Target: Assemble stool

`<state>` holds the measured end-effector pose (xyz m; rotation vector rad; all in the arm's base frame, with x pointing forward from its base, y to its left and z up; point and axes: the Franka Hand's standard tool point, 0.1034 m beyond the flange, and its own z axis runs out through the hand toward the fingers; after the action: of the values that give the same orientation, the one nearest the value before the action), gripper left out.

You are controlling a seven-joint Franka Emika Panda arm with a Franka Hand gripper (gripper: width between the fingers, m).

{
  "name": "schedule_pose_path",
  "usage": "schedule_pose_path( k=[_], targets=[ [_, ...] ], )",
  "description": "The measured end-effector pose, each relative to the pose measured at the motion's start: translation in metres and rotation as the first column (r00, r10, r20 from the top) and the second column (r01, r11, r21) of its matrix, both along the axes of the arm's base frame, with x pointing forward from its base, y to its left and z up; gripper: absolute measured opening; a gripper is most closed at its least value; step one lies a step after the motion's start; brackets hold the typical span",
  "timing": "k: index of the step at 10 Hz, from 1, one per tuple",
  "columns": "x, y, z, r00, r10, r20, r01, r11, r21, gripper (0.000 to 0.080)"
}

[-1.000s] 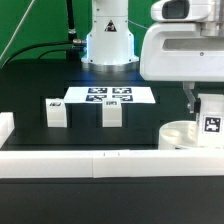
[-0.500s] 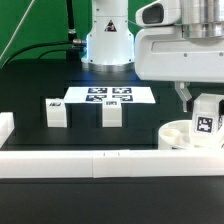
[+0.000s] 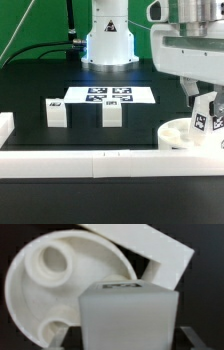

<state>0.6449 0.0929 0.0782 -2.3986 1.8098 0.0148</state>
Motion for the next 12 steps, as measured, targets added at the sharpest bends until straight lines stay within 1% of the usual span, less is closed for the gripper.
schedule_pose_path(
  k=[1,2,3,4,5,8,9,10,11,12],
  targets=[
    [-0.001,0.002,-0.001,0.968,-0.247,-0.034,0.249,0.967,0.051,0.0337],
    [-0.001,0.002,-0.002,0.93,-0.365,-0.045,0.367,0.927,0.077,0.0337],
    [-0.002,0.005,-0.004,0.902,-0.429,-0.051,0.431,0.899,0.079,0.0337],
    [-0.009,0.015,-0.005,0.904,-0.418,-0.085,0.423,0.905,0.045,0.0337],
    [-0.009,0.018,-0.005,0.87,-0.482,-0.102,0.488,0.871,0.058,0.0337],
    [-0.008,0.019,-0.004,0.772,-0.623,-0.131,0.633,0.772,0.056,0.0337],
    [-0.007,0.019,-0.003,0.72,-0.679,-0.145,0.691,0.72,0.057,0.0337],
    [-0.006,0.02,-0.001,0.69,-0.707,-0.155,0.721,0.69,0.067,0.0337],
    [-0.006,0.021,-0.001,0.648,-0.743,-0.166,0.76,0.646,0.073,0.0337],
    [-0.007,0.025,-0.002,0.614,-0.773,-0.161,0.789,0.609,0.087,0.0337]
  ],
)
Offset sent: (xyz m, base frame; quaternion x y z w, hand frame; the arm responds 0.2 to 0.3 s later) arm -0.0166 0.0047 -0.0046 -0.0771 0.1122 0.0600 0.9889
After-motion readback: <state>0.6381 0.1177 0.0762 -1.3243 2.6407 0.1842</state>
